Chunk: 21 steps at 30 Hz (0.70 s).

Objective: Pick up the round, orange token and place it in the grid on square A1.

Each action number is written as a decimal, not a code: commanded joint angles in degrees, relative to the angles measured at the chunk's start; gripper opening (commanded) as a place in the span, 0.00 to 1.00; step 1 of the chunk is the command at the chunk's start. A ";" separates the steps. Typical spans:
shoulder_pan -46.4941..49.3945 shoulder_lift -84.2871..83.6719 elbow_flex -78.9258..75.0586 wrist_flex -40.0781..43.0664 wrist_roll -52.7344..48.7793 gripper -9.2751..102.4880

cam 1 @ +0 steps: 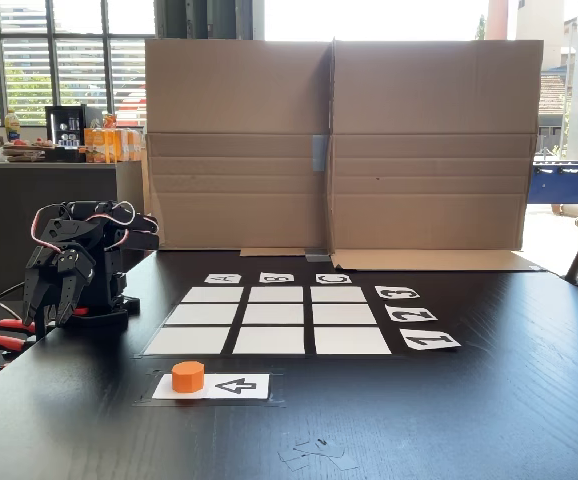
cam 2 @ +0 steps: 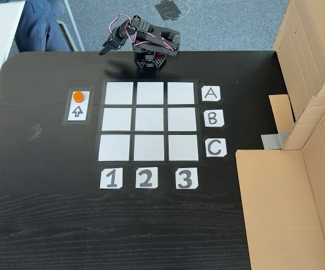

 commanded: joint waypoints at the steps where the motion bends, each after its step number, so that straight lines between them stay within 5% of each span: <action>1: 3.16 -10.90 -5.98 -0.44 -3.16 0.26; 21: 2.72 -24.52 -20.83 -0.18 -3.69 0.28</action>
